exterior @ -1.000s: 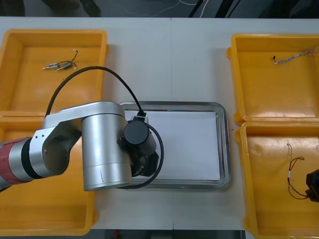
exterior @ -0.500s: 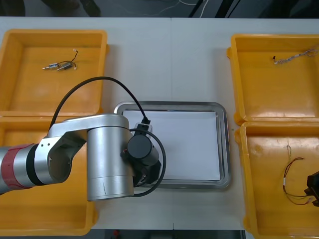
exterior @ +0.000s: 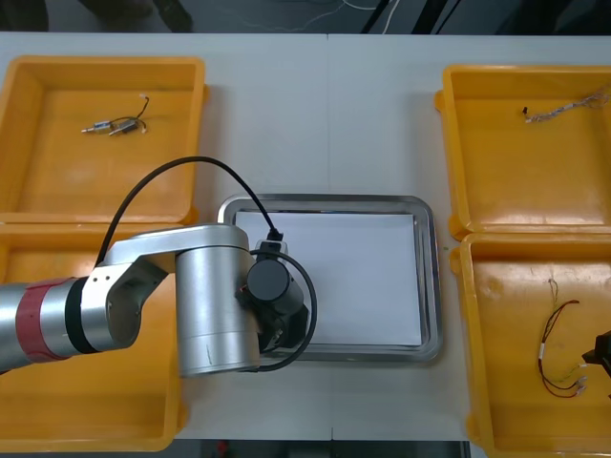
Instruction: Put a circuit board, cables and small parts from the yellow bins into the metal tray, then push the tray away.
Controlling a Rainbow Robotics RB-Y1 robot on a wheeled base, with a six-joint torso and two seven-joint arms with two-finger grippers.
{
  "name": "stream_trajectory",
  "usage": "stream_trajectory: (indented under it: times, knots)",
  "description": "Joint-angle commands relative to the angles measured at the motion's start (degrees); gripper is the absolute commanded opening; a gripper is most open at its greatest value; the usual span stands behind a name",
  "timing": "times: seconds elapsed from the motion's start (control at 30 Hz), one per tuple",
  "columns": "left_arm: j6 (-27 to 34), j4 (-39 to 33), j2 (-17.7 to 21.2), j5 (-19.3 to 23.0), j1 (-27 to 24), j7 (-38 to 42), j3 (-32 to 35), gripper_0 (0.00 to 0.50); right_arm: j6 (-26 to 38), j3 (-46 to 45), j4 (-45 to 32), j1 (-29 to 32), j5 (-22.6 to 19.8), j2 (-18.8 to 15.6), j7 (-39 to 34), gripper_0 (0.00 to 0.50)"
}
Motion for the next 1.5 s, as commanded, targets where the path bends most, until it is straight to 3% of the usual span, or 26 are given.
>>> stream_trajectory:
  times: [0.03, 0.13, 0.3, 0.33, 0.37, 0.43, 0.47, 0.7, 0.9, 1.1, 1.27, 1.5]
  knots:
    - [-0.7, -0.63, -1.57, -0.72, 0.1, 3.6, -1.85, 0.0, 4.43, -2.65, -2.07, -3.24, -1.26, -1.54, 3.6, 0.5]
    - [-0.7, -0.55, -1.49, -0.98, 0.19, 3.86, -2.64, 0.0, 6.98, -2.73, -2.42, -6.05, -1.7, -1.54, 4.83, 0.5]
    - [-0.52, -0.55, -1.4, -1.68, 0.19, 4.39, -3.17, 0.007, 10.93, -3.44, -2.42, -10.62, -2.05, -1.62, 14.67, 0.5]
    - [-0.44, -0.55, -1.4, -1.77, 0.19, 4.66, -3.17, 0.111, 11.64, -3.52, -2.42, -11.59, -2.23, -1.71, 16.87, 0.5]
    - [-0.44, -0.63, -1.49, -1.77, 0.19, 4.74, -3.17, 0.292, 12.25, -3.61, -2.42, -12.38, -2.32, -1.8, 18.89, 0.5]
    - [-0.26, -0.72, -1.57, -2.12, 0.19, 4.92, -3.08, 0.473, 12.69, -3.52, -2.42, -13.35, -2.58, -1.97, 22.41, 0.5]
    - [-0.08, -0.9, -1.57, -2.47, 0.19, 5.18, -3.17, 0.5, 12.78, -3.35, -2.42, -13.96, -2.76, -2.24, 25.57, 0.5]
    - [1.15, -2.39, -1.66, -2.91, 0.19, 6.24, -2.82, 0.5, 12.69, -2.12, -2.42, -15.63, -3.81, -4.26, 40.86, 0.5]
    - [2.47, -4.68, -1.4, -2.91, 0.19, 6.85, -1.85, 0.5, 12.08, -1.77, -2.42, -16.07, -4.95, -6.81, 48.16, 0.5]
    - [4.14, -7.4, -0.7, -0.8, 0.19, 7.2, 1.93, 0.5, 10.67, 0.78, -2.33, -15.98, -5.57, -9.97, 48.69, 0.5]
    - [6.07, -8.81, 0.18, 0.43, 0.19, 6.76, 5.79, 0.5, 10.14, 3.51, -2.42, -15.9, -3.81, -9.62, 48.69, 0.5]
    - [12.22, -10.92, 2.03, 5.26, 0.19, 5.18, 14.23, 0.5, 7.86, 6.41, -1.1, -14.23, -1.61, -7.42, 49.21, 0.5]
